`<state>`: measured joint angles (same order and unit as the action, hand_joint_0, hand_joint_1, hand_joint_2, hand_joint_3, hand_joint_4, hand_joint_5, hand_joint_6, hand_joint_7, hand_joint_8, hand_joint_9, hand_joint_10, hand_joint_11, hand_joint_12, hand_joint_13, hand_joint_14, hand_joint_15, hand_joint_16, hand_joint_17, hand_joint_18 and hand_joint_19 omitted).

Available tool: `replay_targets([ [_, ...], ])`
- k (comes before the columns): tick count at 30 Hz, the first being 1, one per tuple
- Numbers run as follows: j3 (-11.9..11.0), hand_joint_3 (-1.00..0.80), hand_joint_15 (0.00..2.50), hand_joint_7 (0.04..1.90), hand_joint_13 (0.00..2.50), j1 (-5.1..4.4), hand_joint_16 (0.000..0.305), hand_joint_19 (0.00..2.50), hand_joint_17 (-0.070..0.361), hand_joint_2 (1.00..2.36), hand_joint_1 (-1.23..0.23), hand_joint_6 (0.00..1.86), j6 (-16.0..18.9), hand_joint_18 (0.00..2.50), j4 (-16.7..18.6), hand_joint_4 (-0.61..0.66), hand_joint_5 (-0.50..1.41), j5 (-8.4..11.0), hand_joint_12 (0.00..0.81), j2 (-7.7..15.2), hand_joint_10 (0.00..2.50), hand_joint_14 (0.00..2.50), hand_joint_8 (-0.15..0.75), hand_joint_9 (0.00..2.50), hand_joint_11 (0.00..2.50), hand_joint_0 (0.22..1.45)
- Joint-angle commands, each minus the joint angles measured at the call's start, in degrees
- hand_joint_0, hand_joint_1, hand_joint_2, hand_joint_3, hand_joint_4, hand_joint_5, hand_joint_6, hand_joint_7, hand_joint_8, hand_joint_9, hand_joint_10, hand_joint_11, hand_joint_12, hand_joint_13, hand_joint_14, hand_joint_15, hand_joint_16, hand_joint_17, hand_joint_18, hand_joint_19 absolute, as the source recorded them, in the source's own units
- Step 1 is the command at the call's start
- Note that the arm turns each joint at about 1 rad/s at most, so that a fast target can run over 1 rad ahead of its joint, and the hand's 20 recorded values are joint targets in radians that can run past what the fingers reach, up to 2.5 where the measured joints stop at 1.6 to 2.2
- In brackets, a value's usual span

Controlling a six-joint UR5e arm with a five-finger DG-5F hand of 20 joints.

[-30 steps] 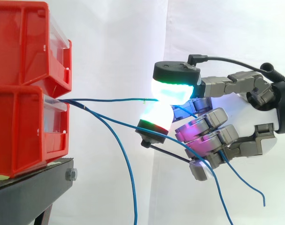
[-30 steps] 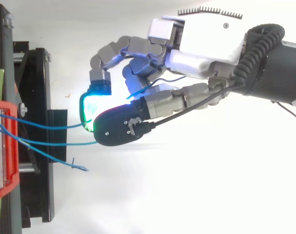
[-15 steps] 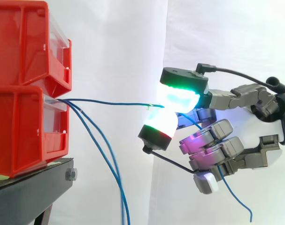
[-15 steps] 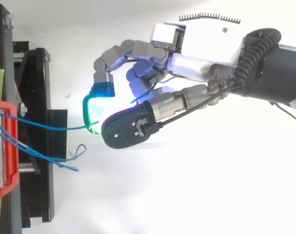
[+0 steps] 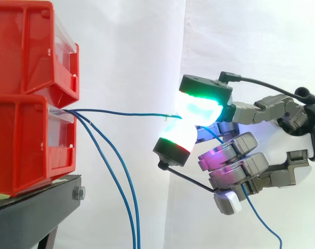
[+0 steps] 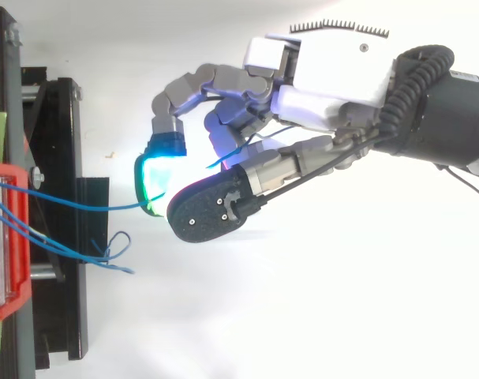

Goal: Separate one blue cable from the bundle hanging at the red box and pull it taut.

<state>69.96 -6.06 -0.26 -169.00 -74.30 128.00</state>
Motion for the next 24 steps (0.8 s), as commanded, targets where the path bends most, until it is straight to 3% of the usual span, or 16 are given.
replay_targets([
  [1, 0.00, -0.50, 1.53, 1.09, 0.80, 0.00, 0.049, 0.93, 0.109, 1.00, -0.87, 0.90, 0.00, 0.91, -0.10, 0.04, -0.21, 0.03, 0.393, -0.03, 1.58, 1.25, 0.310, 0.65, 1.41, 0.73],
  [3, 0.00, -0.50, 1.50, 1.07, 0.77, 0.00, 0.049, 0.95, 0.111, 1.00, -0.85, 0.88, 0.00, 0.87, -0.10, 0.08, -0.21, 0.03, 0.396, -0.03, 1.53, 1.28, 0.310, 0.64, 1.44, 0.61],
  [7, 0.00, -0.50, 1.40, 1.02, 0.75, 0.00, 0.053, 0.96, 0.120, 1.00, -0.75, 0.86, 0.00, 0.87, -0.10, 0.12, -0.20, -0.05, 0.421, -0.03, 1.61, 1.35, 0.340, 0.62, 1.35, 0.52],
  [14, 0.00, -0.50, 1.36, 1.03, 0.77, 0.00, 0.053, 0.97, 0.120, 1.00, -0.56, 0.85, 0.00, 0.87, -0.54, 0.13, -0.20, 0.03, 0.419, -0.03, 1.60, 1.31, 0.344, 0.65, 1.32, 0.51],
  [17, -0.09, -0.50, 1.43, 1.05, 0.79, 0.00, 0.049, 0.99, 0.110, 1.00, -0.48, 0.85, 0.00, 0.84, -0.98, 0.11, -0.20, 0.03, 0.393, -0.03, 1.49, 1.20, 0.321, 0.68, 1.38, 0.58],
  [19, 0.00, -0.50, 1.43, 1.05, 0.81, 0.00, 0.048, 1.00, 0.108, 1.00, -0.48, 0.85, 0.00, 0.85, -1.06, 0.10, -0.19, -0.05, 0.389, -0.03, 1.48, 1.19, 0.316, 0.69, 1.39, 0.63],
  [24, 0.00, -0.27, 1.46, 1.10, 0.82, 0.00, 0.048, 1.01, 0.109, 1.02, -0.60, 0.87, 0.00, 0.86, -1.15, 0.10, -0.19, -0.05, 0.385, -0.03, 1.49, 1.18, 0.320, 0.69, 1.40, 0.61],
])
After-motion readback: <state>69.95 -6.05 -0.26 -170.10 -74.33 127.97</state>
